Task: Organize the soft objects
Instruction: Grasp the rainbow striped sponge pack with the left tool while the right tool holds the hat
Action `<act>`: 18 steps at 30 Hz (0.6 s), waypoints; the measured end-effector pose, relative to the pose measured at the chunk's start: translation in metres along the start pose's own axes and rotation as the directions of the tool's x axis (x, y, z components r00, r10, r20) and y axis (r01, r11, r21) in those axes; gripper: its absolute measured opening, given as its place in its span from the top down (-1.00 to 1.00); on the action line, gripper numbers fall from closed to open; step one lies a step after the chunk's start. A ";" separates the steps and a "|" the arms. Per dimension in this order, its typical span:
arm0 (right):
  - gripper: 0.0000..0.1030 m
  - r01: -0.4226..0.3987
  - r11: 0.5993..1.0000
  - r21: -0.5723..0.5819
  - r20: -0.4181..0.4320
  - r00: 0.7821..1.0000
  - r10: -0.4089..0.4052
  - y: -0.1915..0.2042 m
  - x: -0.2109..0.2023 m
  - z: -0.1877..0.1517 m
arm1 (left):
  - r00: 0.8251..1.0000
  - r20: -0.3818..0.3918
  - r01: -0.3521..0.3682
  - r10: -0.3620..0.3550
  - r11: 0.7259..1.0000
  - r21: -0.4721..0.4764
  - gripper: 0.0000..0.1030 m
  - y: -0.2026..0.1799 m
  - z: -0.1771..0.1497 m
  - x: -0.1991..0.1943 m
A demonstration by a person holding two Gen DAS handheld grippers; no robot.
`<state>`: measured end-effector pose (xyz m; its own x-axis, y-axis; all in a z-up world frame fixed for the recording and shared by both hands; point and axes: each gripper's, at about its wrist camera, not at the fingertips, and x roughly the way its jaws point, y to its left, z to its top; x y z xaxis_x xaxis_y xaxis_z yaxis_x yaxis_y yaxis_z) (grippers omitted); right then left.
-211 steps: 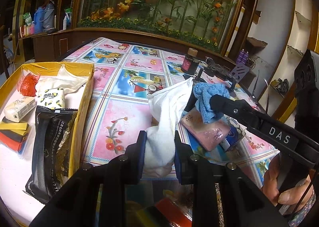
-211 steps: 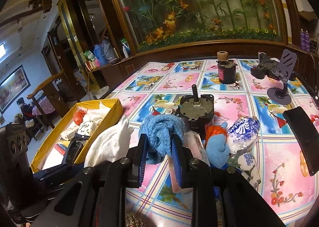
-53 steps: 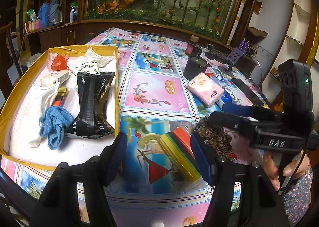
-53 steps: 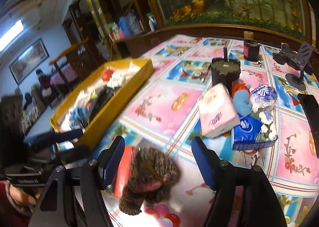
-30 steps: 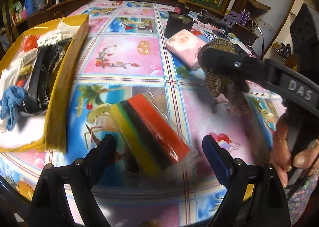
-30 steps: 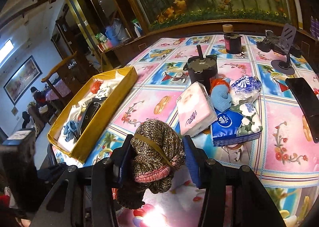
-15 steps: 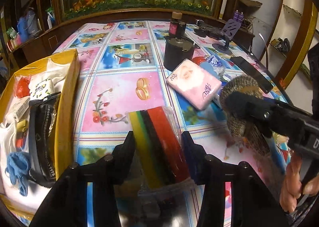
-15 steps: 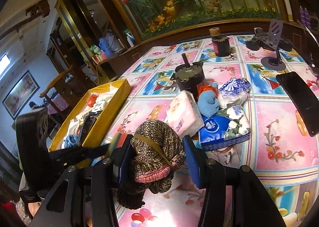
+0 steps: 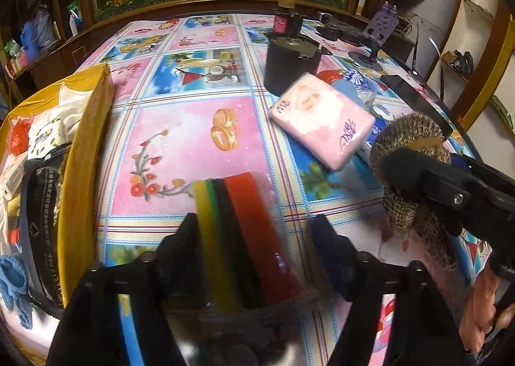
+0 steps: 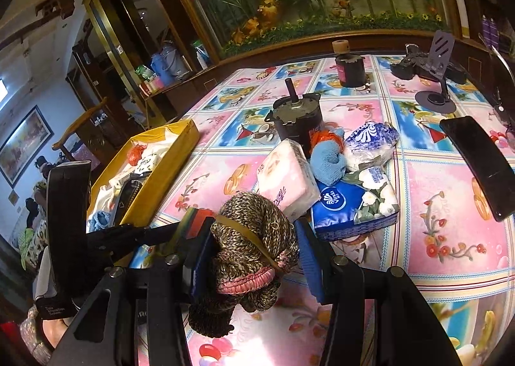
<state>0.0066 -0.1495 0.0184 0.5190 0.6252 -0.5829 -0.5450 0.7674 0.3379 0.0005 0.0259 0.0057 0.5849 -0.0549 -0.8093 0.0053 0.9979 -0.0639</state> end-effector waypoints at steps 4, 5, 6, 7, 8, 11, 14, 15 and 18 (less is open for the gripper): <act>-0.04 0.028 1.000 -0.009 0.004 1.000 -0.028 0.000 0.000 0.000 | 1.000 -0.017 -0.023 0.024 0.999 0.032 -0.68 -0.007 0.001 0.005; -0.04 0.031 1.000 -0.002 0.001 1.000 -0.031 -0.002 0.001 0.000 | 1.000 -0.016 -0.021 0.022 0.999 0.033 -0.68 -0.007 0.001 0.005; -0.04 0.032 0.999 0.005 0.000 0.999 -0.032 -0.003 0.001 0.000 | 1.000 -0.014 -0.014 0.015 0.999 0.031 -0.68 -0.006 0.001 0.004; -0.04 0.033 0.999 0.012 0.001 0.999 -0.033 -0.005 0.001 0.000 | 1.000 -0.011 -0.012 0.012 1.000 0.027 -0.65 -0.005 0.001 0.003; -0.04 0.034 0.999 0.018 0.002 0.999 -0.034 -0.006 0.000 0.000 | 1.000 -0.007 -0.019 0.019 0.999 0.028 -0.47 -0.003 0.000 0.001; -0.04 0.032 0.999 0.030 0.006 0.999 -0.032 -0.009 0.000 0.001 | 0.999 0.006 -0.041 0.041 0.999 0.031 0.03 0.005 -0.001 -0.004; -0.04 0.028 0.999 0.032 0.005 1.000 -0.029 -0.009 0.000 0.001 | 1.000 0.008 -0.025 0.024 0.999 0.028 0.12 0.012 -0.002 -0.006; -0.04 0.027 0.999 0.032 0.005 1.000 -0.027 -0.009 -0.001 0.001 | 1.000 0.011 -0.019 0.019 1.000 0.022 0.15 0.013 -0.002 -0.007; -0.04 0.028 0.999 0.035 0.015 0.999 -0.028 -0.009 -0.002 0.001 | 0.998 0.048 0.035 -0.033 0.999 -0.029 0.19 0.018 0.002 -0.010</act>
<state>0.0114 -0.1576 0.0176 0.5440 0.6052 -0.5812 -0.5071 0.7890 0.3469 -0.0039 0.0447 0.0135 0.6225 -0.0866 -0.7778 0.0023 0.9941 -0.1088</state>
